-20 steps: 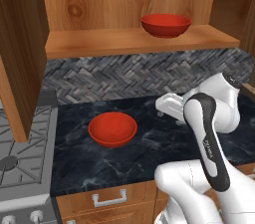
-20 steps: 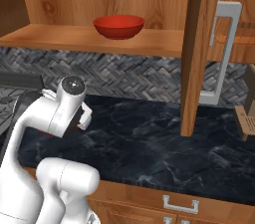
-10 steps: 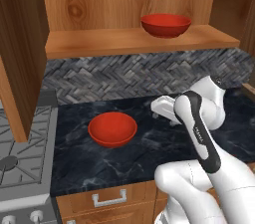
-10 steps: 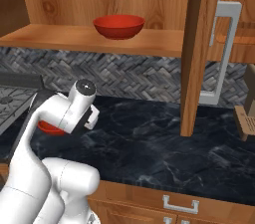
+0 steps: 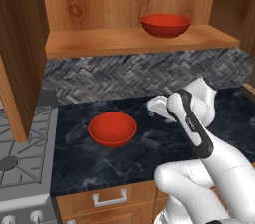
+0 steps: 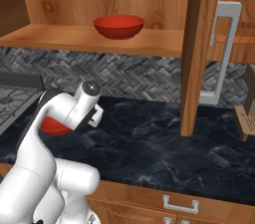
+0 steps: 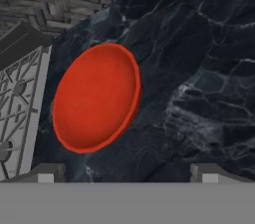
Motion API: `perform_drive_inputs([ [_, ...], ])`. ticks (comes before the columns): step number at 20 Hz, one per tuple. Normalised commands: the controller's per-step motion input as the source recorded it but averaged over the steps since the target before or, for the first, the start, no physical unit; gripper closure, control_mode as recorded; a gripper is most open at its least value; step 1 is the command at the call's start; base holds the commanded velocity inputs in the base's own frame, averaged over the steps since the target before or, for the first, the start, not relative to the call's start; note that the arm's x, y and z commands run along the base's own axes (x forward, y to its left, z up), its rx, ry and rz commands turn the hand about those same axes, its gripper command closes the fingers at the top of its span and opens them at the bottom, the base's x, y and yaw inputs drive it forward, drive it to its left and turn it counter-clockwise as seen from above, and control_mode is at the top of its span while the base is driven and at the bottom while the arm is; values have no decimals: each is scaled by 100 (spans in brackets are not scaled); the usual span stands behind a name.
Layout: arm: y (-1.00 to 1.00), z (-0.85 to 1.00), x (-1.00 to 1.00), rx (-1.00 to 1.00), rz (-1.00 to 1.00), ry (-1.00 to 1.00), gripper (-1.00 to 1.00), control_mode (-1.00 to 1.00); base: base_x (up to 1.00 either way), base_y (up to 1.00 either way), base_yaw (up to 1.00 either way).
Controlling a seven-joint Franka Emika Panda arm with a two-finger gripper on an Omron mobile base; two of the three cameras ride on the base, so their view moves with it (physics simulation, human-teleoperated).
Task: Open the cabinet. Pick the bowls from the counter and place them in the cabinet. Then close the cabinet.
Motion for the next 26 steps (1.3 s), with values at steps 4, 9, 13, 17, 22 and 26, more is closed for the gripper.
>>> perform_drive_inputs([
  [4,0,-24,21,0,1,-2,-100,-100,0,0,0],
  [9,8,-23,16,0,1,-2,-100,-100,0,0,0],
  [13,32,-20,26,0,0,0,-100,-100,0,0,0],
  [17,48,-17,32,0,0,0,-100,-100,0,0,0],
  [22,3,-30,9,0,0,2,-100,-100,0,0,0],
  [26,-11,-21,1,0,0,2,-100,-100,0,0,0],
])
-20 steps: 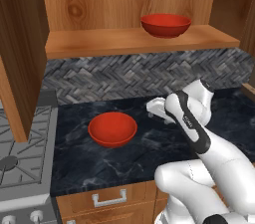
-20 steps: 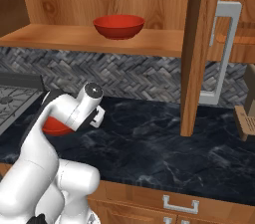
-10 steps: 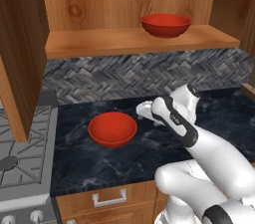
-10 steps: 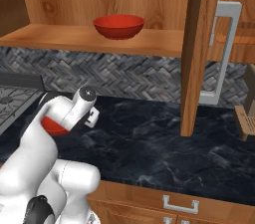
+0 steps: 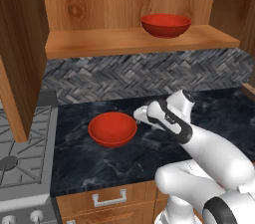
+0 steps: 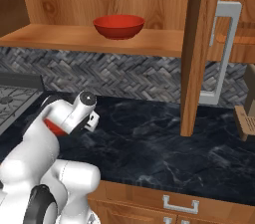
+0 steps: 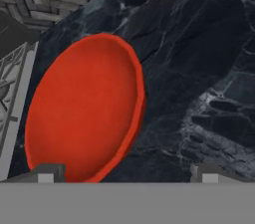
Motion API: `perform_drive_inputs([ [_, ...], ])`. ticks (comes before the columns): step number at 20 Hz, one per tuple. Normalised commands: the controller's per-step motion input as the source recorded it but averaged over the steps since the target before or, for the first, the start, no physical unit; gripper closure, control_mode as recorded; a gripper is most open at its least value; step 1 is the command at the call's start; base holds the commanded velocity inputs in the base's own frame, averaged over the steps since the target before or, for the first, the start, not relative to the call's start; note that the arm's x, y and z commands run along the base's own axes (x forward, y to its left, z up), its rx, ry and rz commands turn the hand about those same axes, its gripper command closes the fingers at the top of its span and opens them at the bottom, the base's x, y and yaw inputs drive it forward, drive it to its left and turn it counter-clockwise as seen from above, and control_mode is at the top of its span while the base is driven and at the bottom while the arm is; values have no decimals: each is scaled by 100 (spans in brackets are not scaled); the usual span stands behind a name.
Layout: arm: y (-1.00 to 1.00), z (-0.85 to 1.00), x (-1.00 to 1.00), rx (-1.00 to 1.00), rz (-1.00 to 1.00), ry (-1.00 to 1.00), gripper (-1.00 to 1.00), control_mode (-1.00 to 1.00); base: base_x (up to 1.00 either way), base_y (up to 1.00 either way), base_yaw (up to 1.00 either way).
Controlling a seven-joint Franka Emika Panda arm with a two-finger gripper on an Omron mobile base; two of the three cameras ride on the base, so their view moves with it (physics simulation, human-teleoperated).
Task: Open the cabinet. Pick the bowls from the counter and place them in the cabinet. Then close the cabinet.
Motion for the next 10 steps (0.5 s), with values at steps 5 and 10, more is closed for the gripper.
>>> perform_drive_inputs([
  [5,1,-9,22,0,0,2,-100,-100,0,0,0],
  [10,1,-7,25,0,0,1,-100,-100,0,0,0],
])
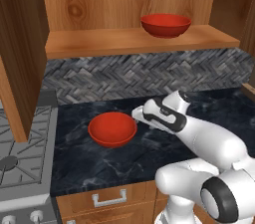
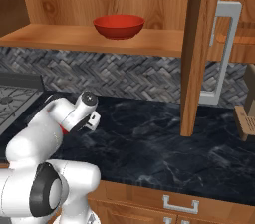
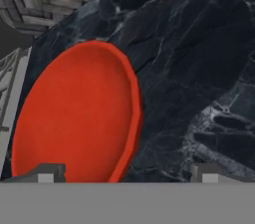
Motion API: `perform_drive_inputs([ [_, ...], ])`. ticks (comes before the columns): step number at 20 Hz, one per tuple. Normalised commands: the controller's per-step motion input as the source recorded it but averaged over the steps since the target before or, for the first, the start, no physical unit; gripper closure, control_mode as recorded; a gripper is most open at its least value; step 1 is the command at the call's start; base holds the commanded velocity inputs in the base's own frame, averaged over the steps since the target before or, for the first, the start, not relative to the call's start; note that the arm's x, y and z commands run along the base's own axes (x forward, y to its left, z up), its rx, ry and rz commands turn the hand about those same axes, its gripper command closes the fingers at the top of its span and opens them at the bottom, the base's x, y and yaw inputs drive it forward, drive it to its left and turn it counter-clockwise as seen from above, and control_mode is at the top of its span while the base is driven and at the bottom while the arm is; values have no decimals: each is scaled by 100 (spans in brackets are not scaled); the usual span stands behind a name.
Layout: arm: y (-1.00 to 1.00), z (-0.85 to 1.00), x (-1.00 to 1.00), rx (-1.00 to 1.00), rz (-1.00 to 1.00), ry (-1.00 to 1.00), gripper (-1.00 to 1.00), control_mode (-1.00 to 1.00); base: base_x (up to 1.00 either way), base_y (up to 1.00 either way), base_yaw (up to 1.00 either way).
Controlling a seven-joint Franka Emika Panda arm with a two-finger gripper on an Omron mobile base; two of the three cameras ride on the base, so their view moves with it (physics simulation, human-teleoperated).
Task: Open the cabinet. Pick the bowls from the counter and place them in the cabinet. Then close the cabinet.
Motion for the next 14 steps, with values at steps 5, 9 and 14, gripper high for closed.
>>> perform_drive_inputs([
  [5,1,-25,11,0,0,5,-100,-100,0,0,0],
  [9,21,-16,17,0,0,2,-100,-100,0,0,0],
  [14,19,-9,19,0,0,0,-100,-100,0,0,0],
])
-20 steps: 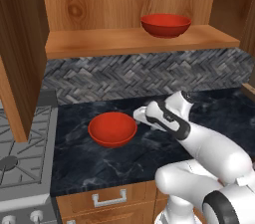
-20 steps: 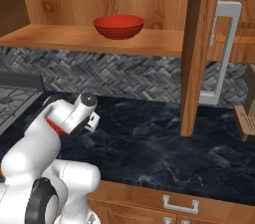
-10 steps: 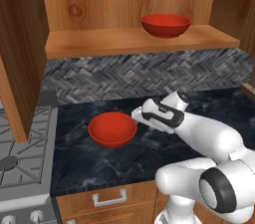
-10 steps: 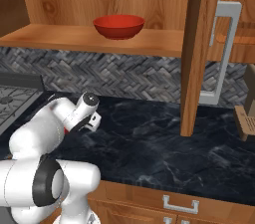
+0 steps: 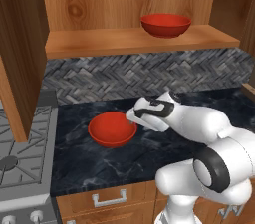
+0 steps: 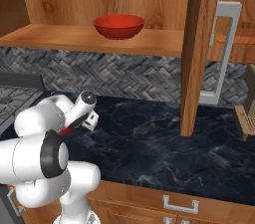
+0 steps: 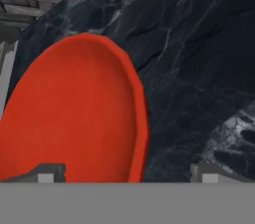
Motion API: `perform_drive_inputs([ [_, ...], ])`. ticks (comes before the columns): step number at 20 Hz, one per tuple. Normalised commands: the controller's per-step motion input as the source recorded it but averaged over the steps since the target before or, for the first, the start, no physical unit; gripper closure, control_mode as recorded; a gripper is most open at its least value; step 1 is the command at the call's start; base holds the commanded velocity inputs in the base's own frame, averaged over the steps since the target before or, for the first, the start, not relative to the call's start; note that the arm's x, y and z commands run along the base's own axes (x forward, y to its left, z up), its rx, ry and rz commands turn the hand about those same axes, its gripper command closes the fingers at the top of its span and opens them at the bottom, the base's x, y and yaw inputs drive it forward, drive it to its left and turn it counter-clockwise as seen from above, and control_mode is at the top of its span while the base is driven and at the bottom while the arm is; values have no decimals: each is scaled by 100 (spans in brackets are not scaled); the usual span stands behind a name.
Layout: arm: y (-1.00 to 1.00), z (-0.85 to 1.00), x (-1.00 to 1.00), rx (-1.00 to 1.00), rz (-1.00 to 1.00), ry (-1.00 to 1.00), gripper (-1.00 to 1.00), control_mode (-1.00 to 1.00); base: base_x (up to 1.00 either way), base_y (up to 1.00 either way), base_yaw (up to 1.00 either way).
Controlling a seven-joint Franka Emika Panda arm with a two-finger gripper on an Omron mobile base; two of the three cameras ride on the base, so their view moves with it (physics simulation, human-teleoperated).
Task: Open the cabinet. Pick the bowls from the counter and place them in the cabinet. Then close the cabinet.
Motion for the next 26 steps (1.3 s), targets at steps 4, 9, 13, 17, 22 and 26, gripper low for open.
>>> perform_drive_inputs([
  [4,7,-28,9,0,0,3,-100,-100,0,0,0],
  [9,11,-38,6,0,0,5,-100,-100,0,0,0],
  [13,60,-21,16,-4,0,0,-100,-100,0,0,0],
  [17,66,-21,13,-4,0,0,100,-100,0,0,0],
  [22,27,-25,4,-1,0,1,100,-100,0,0,0],
  [26,4,-21,0,-1,0,1,100,-100,0,0,0],
])
